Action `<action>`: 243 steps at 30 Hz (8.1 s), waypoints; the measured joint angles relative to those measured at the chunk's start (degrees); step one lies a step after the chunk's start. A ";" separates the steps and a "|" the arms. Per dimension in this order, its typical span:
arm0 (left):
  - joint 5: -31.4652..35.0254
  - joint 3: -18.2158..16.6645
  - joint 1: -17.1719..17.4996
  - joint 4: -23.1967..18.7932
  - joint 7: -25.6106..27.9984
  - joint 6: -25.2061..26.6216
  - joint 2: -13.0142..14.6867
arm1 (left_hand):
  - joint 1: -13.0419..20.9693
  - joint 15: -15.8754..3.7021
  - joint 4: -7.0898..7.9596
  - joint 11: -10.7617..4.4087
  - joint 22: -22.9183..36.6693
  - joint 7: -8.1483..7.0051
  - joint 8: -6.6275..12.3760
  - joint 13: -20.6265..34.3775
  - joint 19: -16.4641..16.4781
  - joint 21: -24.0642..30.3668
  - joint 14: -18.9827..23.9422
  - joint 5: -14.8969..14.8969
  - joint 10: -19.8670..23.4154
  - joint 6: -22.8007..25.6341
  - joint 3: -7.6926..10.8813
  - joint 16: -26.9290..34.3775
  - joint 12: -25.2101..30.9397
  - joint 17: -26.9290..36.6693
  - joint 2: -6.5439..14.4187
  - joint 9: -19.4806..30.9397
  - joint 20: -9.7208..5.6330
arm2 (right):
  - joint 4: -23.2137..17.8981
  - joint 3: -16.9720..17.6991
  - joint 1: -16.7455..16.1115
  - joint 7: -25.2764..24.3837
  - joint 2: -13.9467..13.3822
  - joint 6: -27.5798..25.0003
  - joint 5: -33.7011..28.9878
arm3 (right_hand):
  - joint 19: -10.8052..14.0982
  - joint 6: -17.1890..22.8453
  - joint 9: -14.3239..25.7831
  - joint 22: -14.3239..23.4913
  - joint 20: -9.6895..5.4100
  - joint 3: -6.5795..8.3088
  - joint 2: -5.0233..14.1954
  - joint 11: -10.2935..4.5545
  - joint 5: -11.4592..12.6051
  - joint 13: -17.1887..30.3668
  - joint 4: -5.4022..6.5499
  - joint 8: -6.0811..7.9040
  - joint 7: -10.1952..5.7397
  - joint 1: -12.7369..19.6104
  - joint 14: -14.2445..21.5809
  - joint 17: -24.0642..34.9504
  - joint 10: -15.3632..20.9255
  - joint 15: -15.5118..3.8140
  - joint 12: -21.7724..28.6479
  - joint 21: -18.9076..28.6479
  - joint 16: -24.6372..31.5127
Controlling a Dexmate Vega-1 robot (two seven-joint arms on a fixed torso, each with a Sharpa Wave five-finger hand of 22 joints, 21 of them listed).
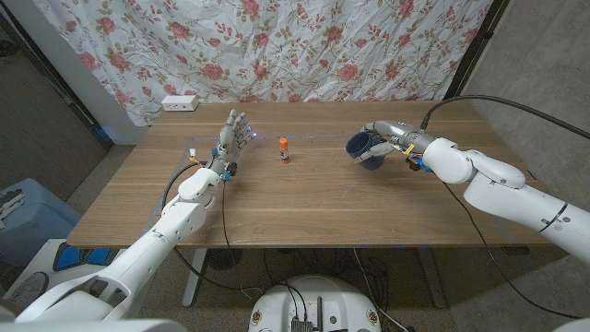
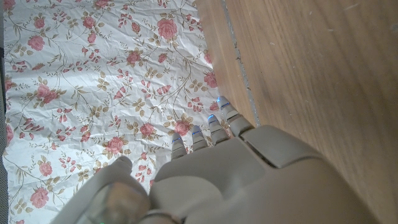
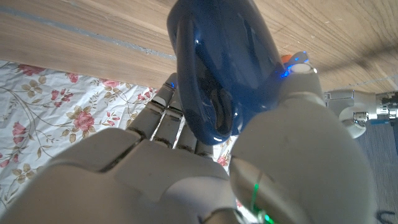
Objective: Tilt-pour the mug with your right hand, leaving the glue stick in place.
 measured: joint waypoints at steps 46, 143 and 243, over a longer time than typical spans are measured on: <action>0.00 0.01 -0.03 0.05 -0.03 -0.04 0.01 | 0.00 0.00 0.00 0.00 0.00 0.00 0.00 0.00 0.00 0.00 0.00 0.00 0.00 0.00 0.00 0.00 0.00 0.00 0.00 0.00 0.00 | -4.86 -12.10 14.20 32.98 1.44 -9.87 -32.24 | 2.66 0.71 0.17 0.31 -0.61 0.56 -0.54 0.73 -1.33 1.31 -0.56 1.77 0.70 0.53 2.87 0.10 1.31 -0.21 0.61 0.00 -0.53; 0.00 0.00 -0.04 0.07 -0.04 -0.03 0.02 | 0.00 0.00 0.00 0.00 0.00 0.00 0.00 0.00 0.00 0.00 0.00 0.00 0.00 0.00 0.00 0.00 0.00 0.00 0.00 0.00 0.00 | 2.84 -11.99 17.53 53.18 16.08 7.53 -57.85 | 3.15 0.69 0.44 0.29 -0.70 0.54 -0.51 0.73 -3.34 2.56 -0.54 3.67 0.68 0.50 4.79 1.21 2.54 -0.29 -0.56 0.00 -1.92; -0.02 -0.01 0.00 -0.01 0.00 0.01 0.04 | 0.00 0.00 0.00 0.00 0.00 0.00 0.00 0.00 0.00 0.00 0.00 0.00 0.00 0.00 0.00 0.00 0.00 0.00 0.00 0.00 0.00 | 7.30 4.04 -12.45 -29.89 16.42 2.00 11.68 | 4.70 1.32 -0.37 0.83 -0.61 0.29 -0.35 0.72 -5.95 2.82 -0.29 4.53 1.31 0.34 4.89 4.13 3.98 -0.19 -2.85 0.44 -1.51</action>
